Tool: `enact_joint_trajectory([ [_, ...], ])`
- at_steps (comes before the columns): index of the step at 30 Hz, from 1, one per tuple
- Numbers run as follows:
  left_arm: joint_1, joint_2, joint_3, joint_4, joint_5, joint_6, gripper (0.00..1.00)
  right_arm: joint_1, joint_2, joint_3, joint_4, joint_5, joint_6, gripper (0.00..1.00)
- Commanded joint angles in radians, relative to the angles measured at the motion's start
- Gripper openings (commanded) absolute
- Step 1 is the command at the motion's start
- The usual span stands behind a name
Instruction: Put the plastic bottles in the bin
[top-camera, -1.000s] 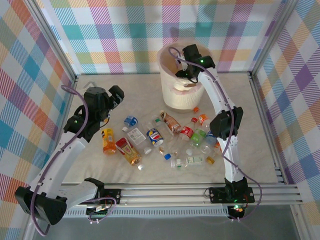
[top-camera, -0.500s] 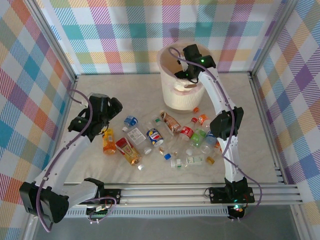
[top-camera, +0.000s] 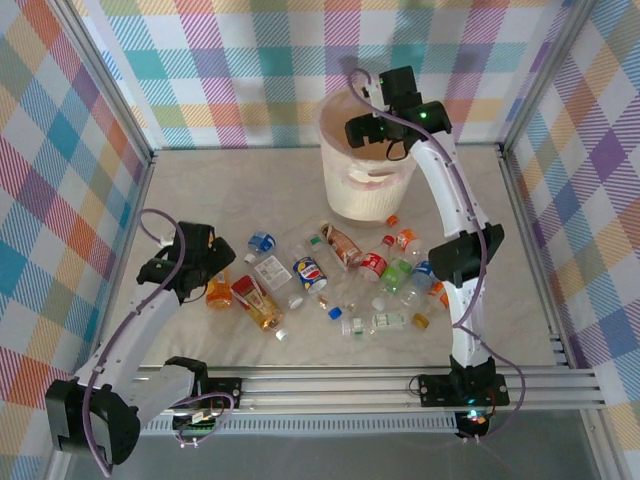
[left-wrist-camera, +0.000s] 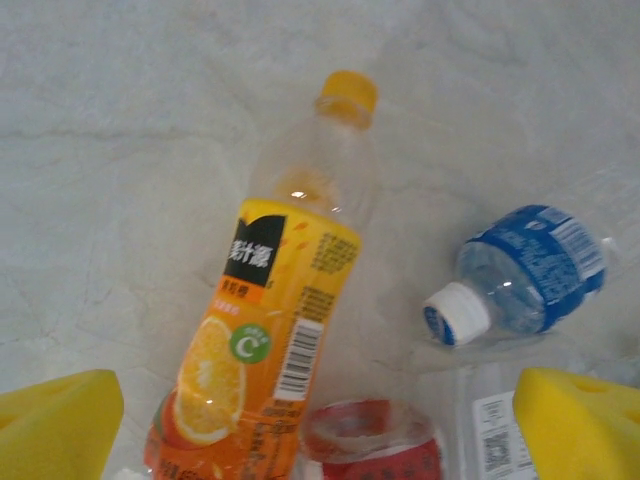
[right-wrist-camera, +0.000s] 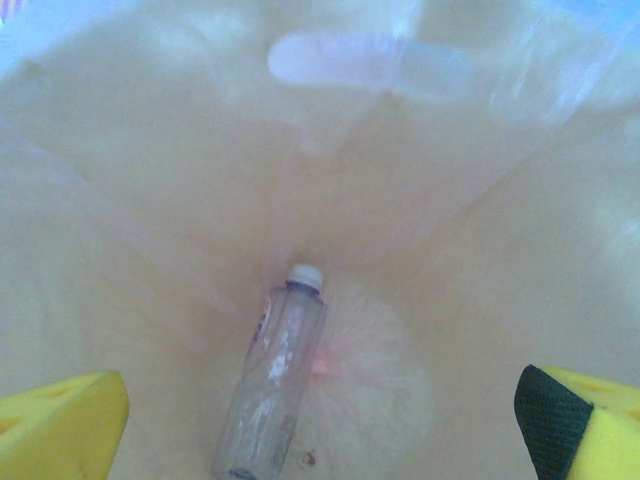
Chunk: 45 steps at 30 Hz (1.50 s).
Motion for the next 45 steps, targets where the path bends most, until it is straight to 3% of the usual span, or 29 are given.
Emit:
enact_joint_trajectory([
  [1, 0.032, -0.024, -0.046, 0.002, 0.048, 0.024, 1.0, -0.002, -0.061, 0.027, 0.066, -0.007, 0.018, 1.0],
  [14, 0.106, 0.059, -0.138, 0.129, 0.128, 0.053, 1.0, -0.002, -0.192, -0.088, 0.062, -0.029, 0.147, 1.0],
  [27, 0.178, 0.263, -0.15, 0.252, 0.185, 0.044, 0.95, 0.0, -0.292, -0.255, 0.116, -0.025, 0.171, 1.0],
  [45, 0.219, 0.335, -0.161, 0.3, 0.172, -0.011, 0.61, 0.001, -0.426, -0.46, 0.218, -0.071, 0.196, 1.0],
])
